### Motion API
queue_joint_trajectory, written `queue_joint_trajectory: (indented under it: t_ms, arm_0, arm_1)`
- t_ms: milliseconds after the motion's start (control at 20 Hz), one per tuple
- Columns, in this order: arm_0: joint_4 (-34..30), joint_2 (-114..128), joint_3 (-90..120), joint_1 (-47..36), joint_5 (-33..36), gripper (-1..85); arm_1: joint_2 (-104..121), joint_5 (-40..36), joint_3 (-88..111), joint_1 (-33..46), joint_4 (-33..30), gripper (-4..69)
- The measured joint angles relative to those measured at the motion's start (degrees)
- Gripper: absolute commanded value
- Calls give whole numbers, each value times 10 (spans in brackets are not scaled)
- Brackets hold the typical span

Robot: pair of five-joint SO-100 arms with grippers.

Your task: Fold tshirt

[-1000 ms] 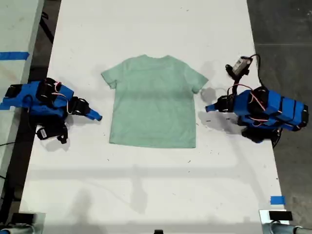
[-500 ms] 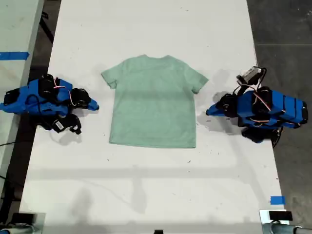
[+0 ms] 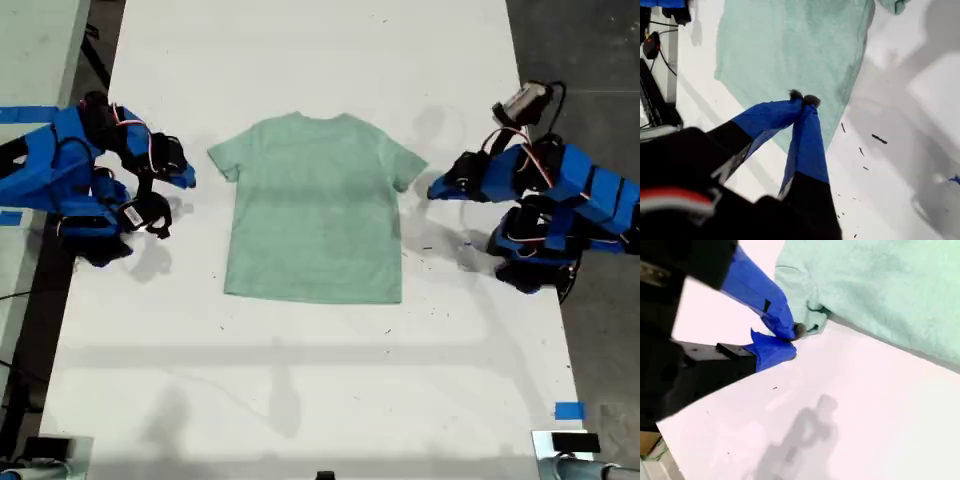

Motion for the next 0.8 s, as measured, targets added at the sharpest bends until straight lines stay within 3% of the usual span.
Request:
queue_joint_trajectory:
  t_ms: [450,800]
  arm_0:
    - [101,-219,-244,-149,115,0]
    - [140,-258,-294,-221,160,0]
  arm_1:
    - [-307,-238,-265,200,49,-7]
    - [-425,-321,-401,237,73,22]
